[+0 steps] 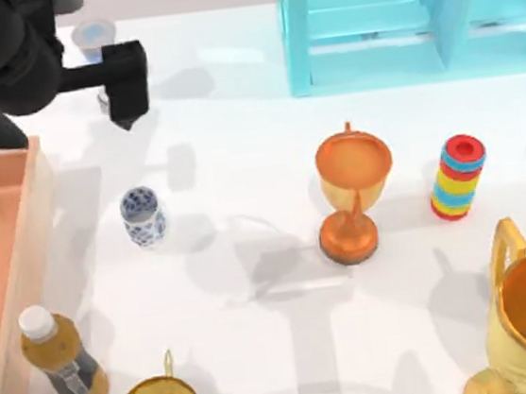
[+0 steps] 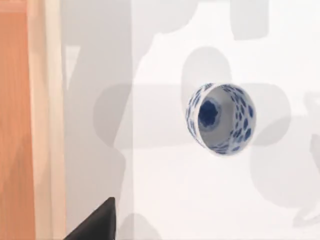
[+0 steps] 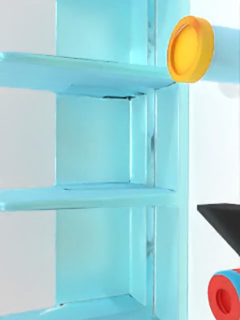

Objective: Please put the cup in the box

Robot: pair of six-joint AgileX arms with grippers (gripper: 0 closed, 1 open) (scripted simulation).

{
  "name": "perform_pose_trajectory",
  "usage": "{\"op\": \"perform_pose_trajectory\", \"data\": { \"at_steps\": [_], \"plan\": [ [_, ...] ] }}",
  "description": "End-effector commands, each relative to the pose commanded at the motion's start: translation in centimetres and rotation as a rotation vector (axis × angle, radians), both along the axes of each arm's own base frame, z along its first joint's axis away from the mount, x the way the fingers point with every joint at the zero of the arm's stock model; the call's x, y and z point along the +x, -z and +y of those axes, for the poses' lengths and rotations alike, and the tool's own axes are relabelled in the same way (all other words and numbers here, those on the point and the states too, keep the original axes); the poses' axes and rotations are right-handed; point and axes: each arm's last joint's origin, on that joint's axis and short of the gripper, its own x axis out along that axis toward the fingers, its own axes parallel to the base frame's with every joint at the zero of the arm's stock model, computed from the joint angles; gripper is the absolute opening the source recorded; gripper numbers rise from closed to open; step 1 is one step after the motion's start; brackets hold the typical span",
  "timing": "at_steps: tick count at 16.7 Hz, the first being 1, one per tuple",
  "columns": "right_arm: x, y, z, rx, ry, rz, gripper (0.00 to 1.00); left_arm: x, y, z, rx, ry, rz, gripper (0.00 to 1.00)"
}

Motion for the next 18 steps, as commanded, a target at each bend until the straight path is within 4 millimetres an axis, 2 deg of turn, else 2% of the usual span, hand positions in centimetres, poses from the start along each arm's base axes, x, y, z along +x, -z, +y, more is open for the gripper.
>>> {"op": "perform_pose_trajectory", "data": {
  "at_steps": [3, 7, 10, 15, 18],
  "plan": [
    [0.0, 0.0, 0.0, 0.0, 0.0, 0.0, 1.0, 3.3, 2.2, -2.7, 0.046, 0.003, 0.152, 1.0],
    [0.0, 0.0, 0.0, 0.0, 0.0, 0.0, 1.0, 5.8, 4.8, -5.2, 0.095, 0.005, 0.282, 1.0],
    [0.0, 0.0, 0.0, 0.0, 0.0, 0.0, 1.0, 6.2, 5.4, -5.8, 0.106, 0.006, 0.309, 1.0],
    [0.0, 0.0, 0.0, 0.0, 0.0, 0.0, 1.0, 6.3, 5.5, -5.6, 0.105, 0.002, 0.308, 1.0],
    [0.0, 0.0, 0.0, 0.0, 0.0, 0.0, 1.0, 6.4, 7.6, -5.8, 0.108, 0.006, 0.313, 1.0]
  ]
}}
